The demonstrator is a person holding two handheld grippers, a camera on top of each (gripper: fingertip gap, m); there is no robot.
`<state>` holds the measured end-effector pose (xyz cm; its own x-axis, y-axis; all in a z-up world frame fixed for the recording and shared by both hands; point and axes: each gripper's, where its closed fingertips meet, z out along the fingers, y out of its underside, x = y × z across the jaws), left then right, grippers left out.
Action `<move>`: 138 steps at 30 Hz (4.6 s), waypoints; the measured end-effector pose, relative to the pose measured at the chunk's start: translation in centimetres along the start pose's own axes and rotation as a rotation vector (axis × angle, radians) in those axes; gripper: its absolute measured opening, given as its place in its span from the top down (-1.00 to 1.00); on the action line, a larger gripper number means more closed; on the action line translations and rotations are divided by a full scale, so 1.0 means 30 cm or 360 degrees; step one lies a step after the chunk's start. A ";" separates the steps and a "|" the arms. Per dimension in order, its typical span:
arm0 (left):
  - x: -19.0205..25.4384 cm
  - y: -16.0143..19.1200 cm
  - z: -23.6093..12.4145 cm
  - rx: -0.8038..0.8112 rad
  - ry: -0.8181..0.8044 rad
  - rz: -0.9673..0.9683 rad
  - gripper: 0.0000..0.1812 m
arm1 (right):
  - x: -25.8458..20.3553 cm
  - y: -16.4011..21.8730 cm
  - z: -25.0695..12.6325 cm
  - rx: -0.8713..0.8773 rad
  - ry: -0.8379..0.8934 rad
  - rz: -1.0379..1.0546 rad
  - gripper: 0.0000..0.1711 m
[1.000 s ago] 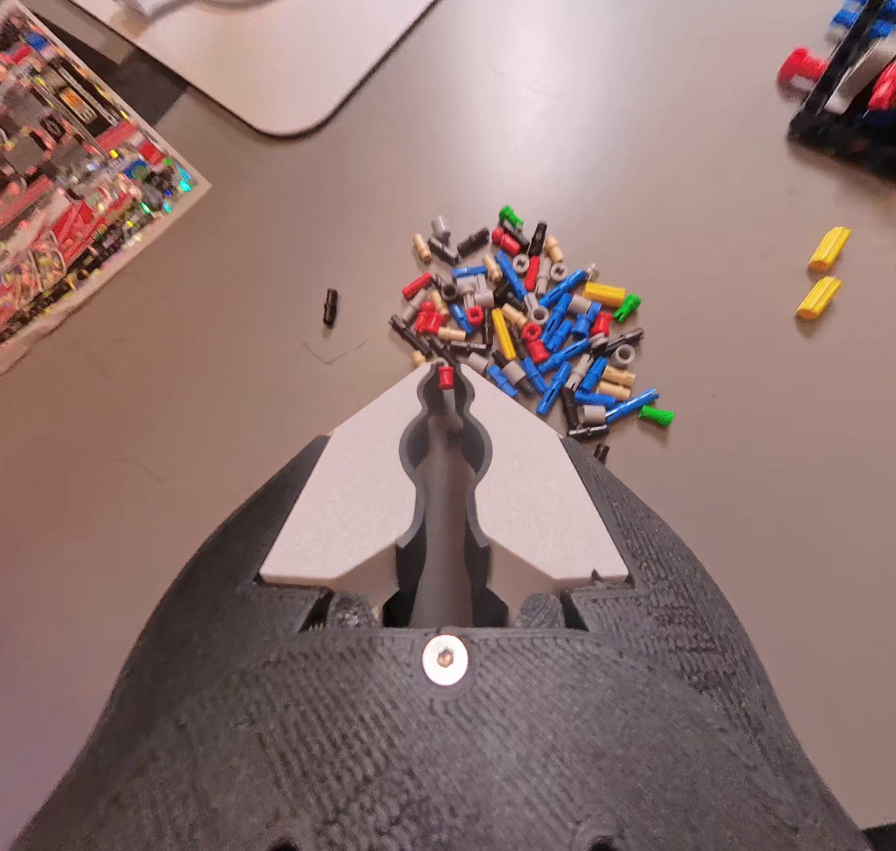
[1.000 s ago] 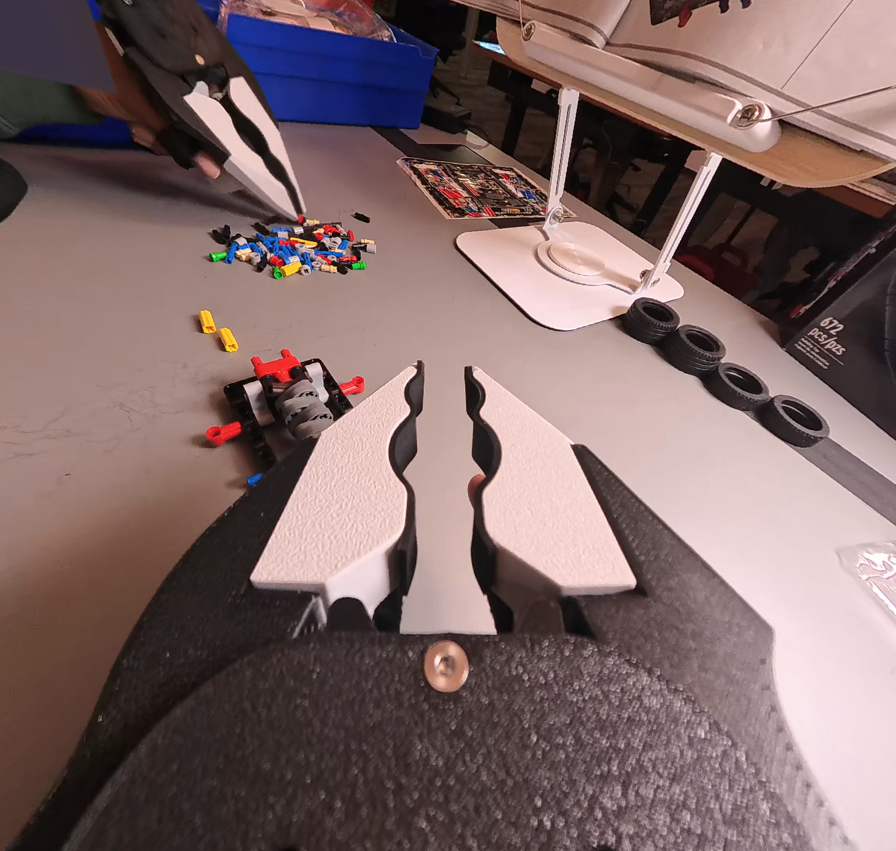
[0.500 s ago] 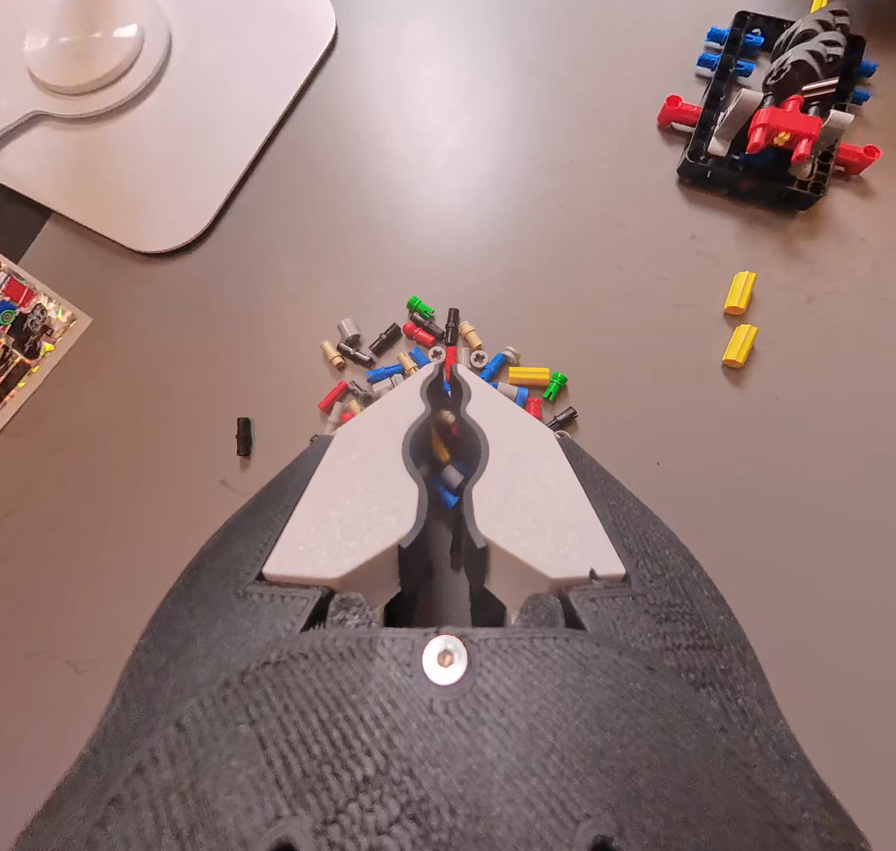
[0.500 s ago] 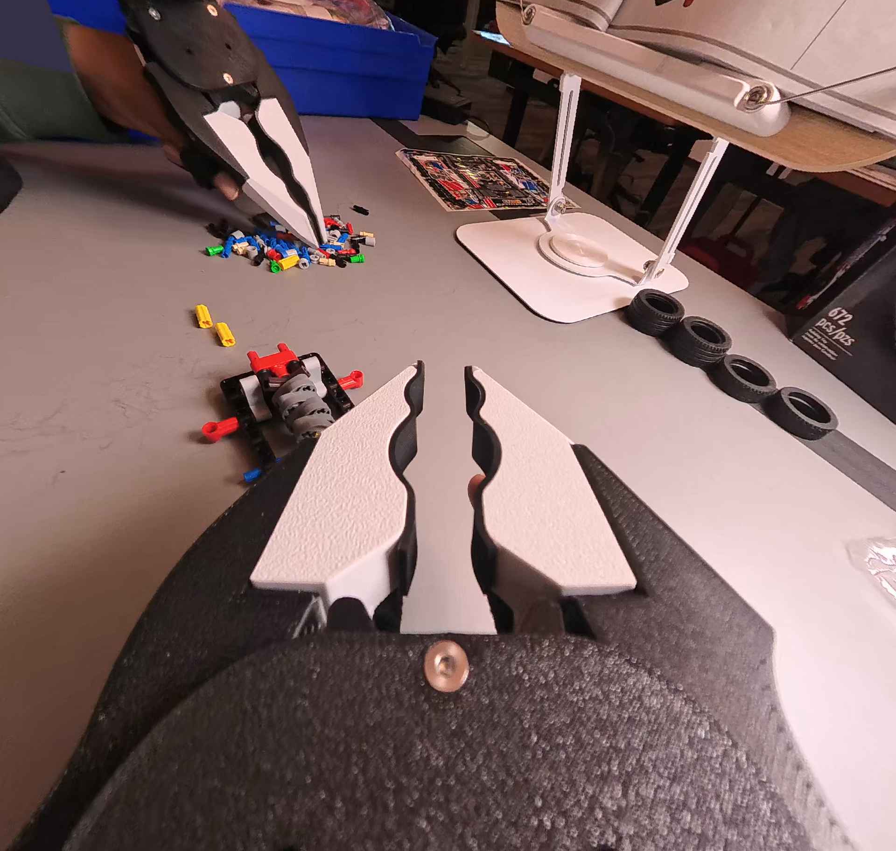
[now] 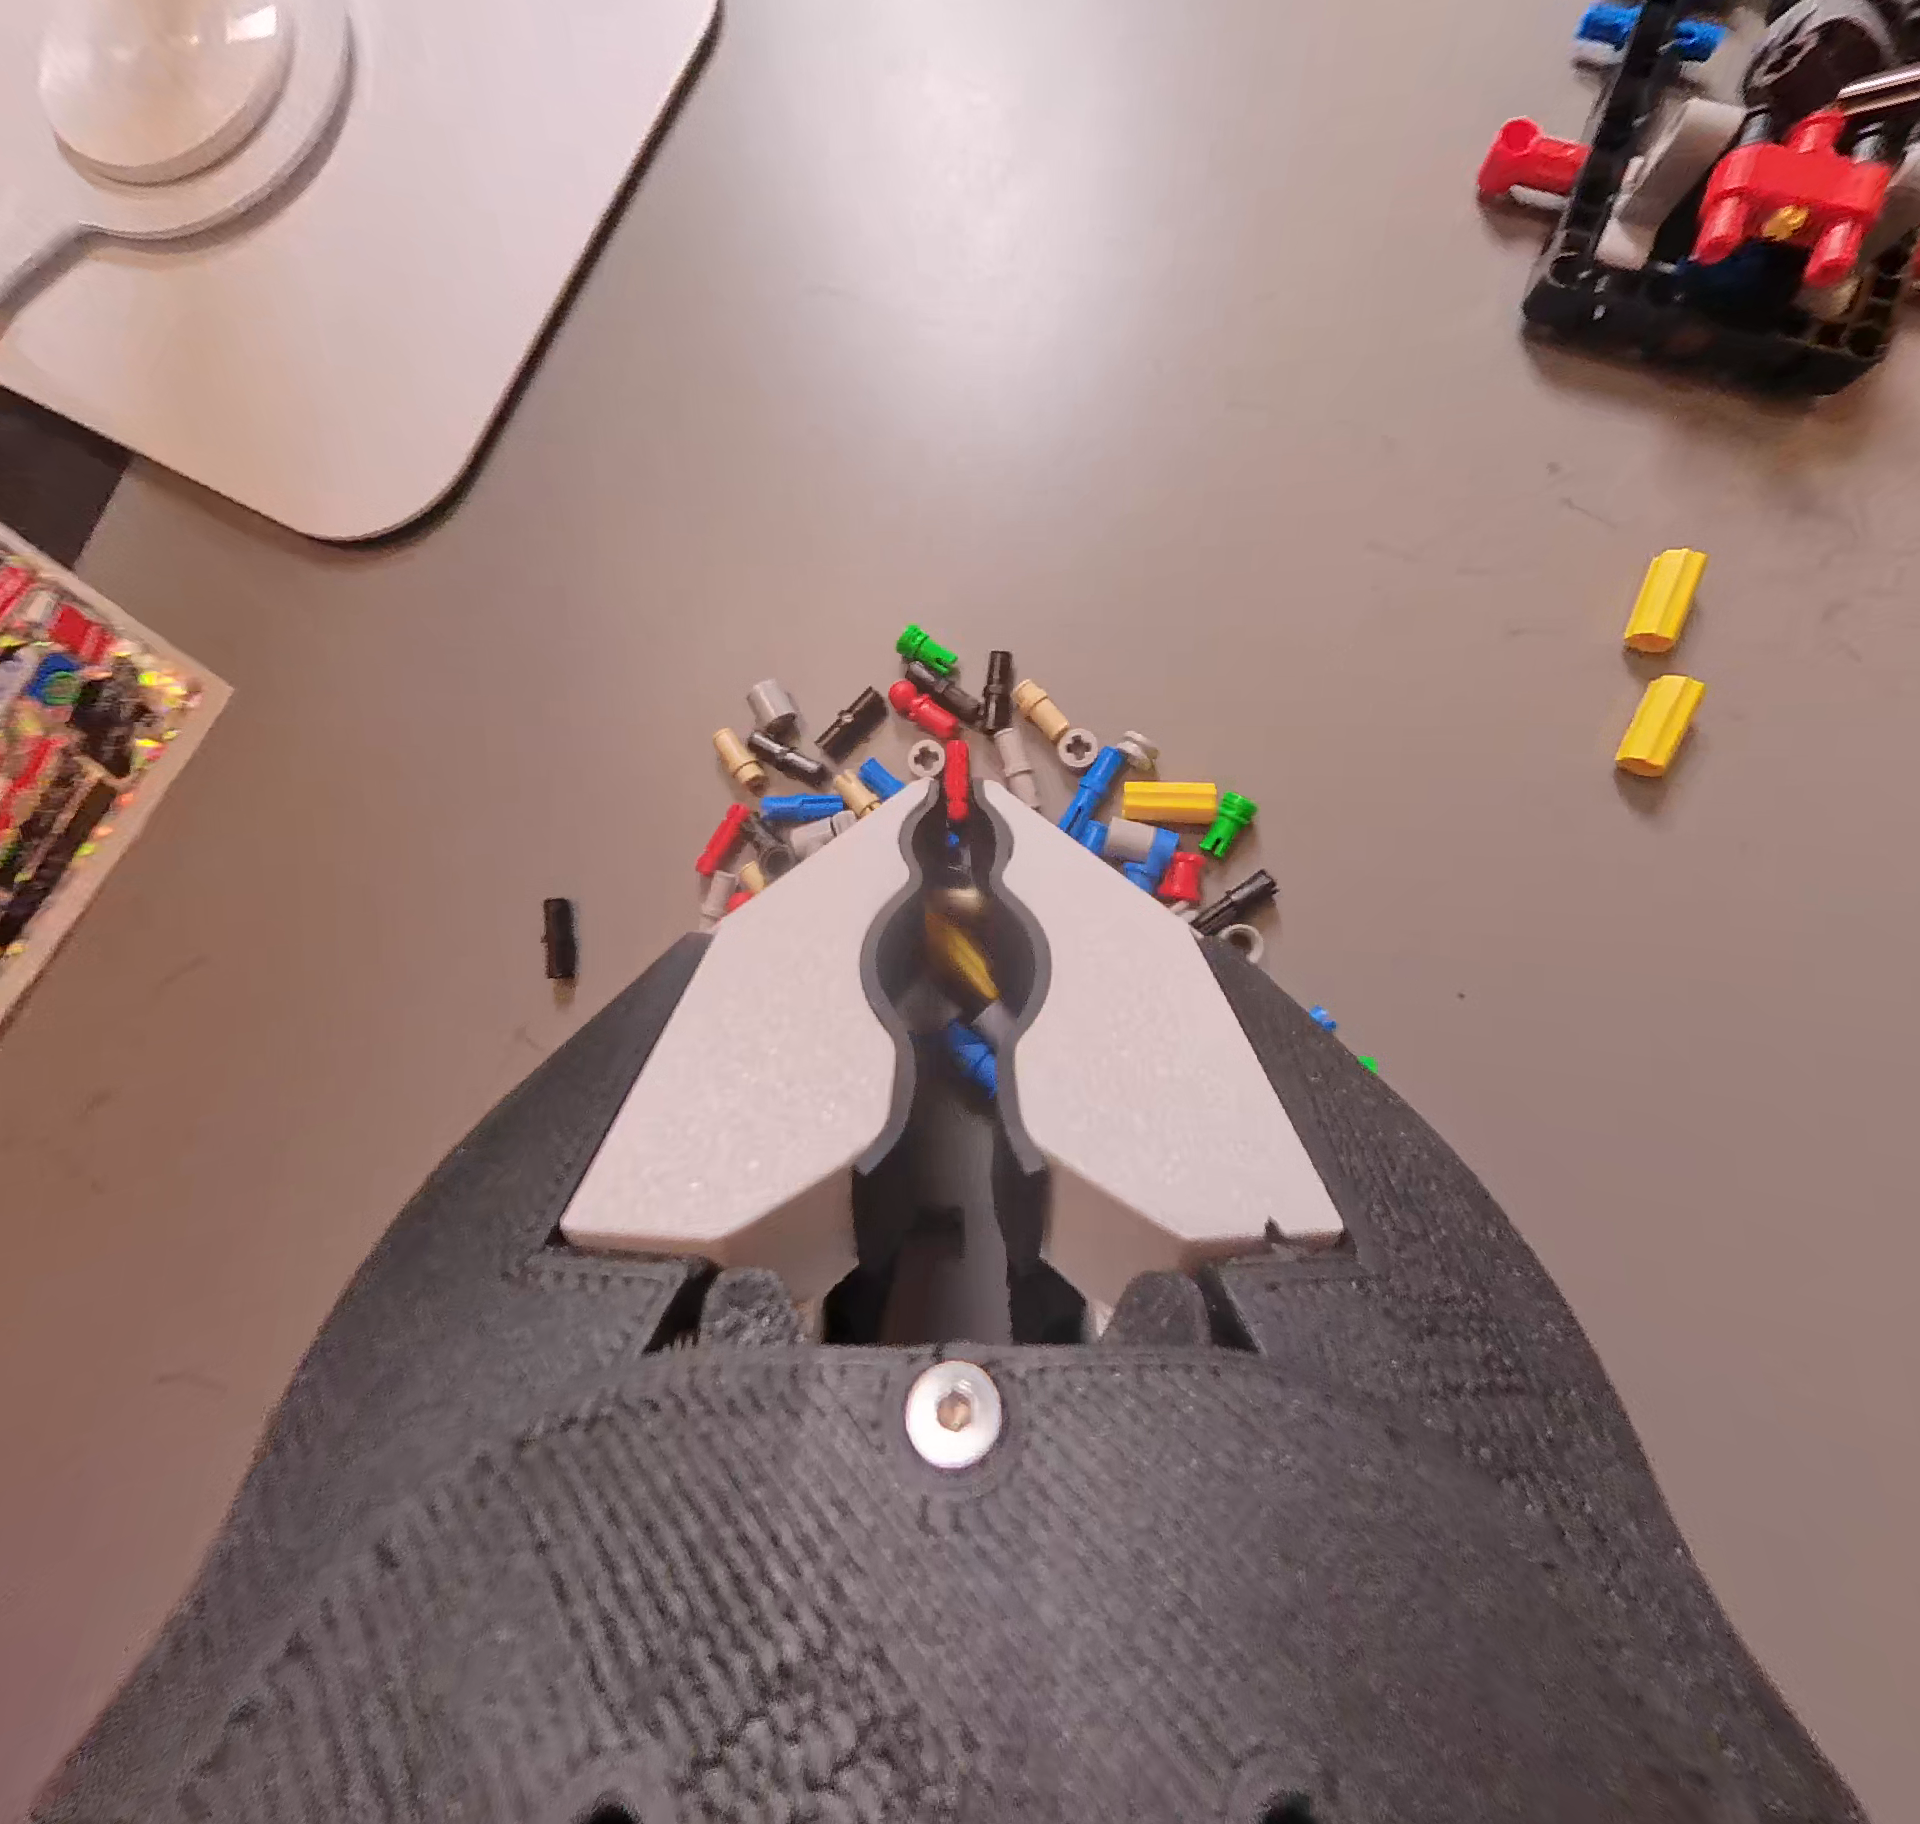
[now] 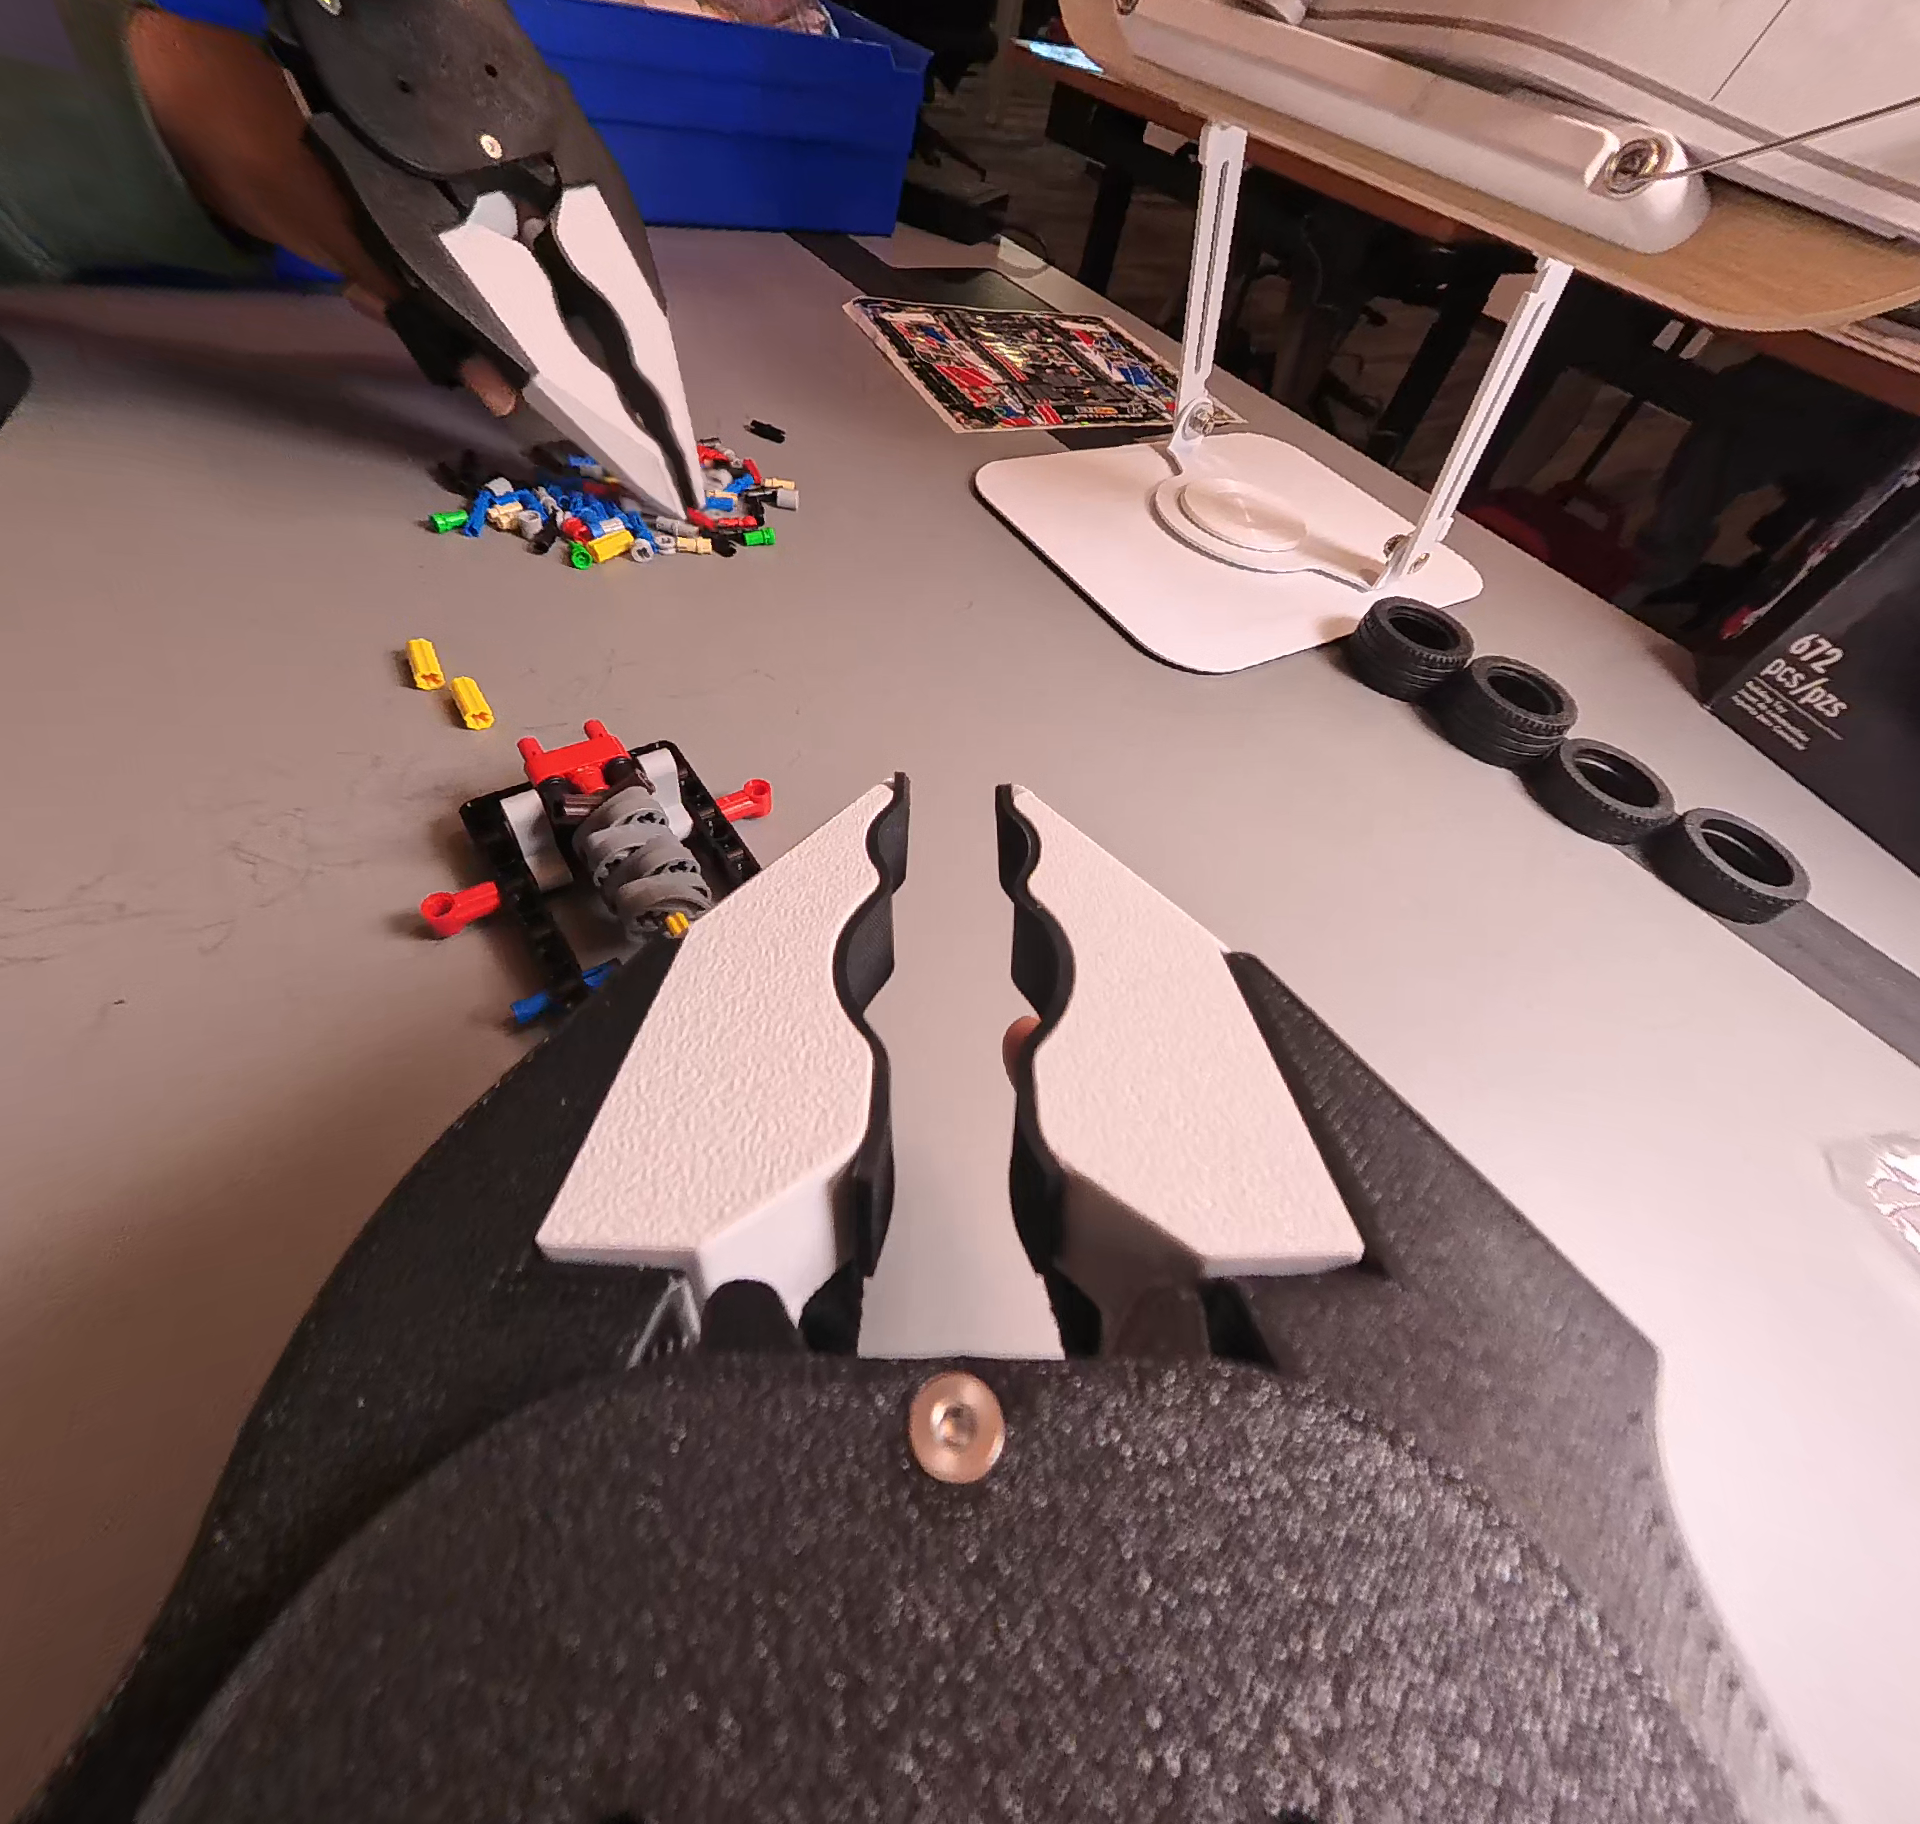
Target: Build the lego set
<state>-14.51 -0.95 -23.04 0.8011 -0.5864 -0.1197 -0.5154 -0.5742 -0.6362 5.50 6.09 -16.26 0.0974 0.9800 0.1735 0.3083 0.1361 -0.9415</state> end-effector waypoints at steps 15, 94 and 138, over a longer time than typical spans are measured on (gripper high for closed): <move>0.252 -0.240 -0.214 0.0616 0.0271 -0.0102 0.98 | -0.056 -0.055 0.004 0.0081 -0.0047 -0.0047 0.82; 0.410 -0.050 -0.021 0.0181 0.0393 0.0191 0.85 | -0.399 -0.151 0.029 0.0183 -0.0693 0.0057 0.97; 0.586 -0.275 -0.184 0.0871 0.0603 0.0459 0.95 | -0.510 -0.115 0.014 -0.0187 -0.0760 -0.0186 0.98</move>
<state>2.13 -9.69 -15.68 0.4446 -0.8861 -0.1310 -0.3845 -0.0568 -0.9214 2.54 -9.29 -15.78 -0.3792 0.9201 0.0985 0.3983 0.2584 -0.8801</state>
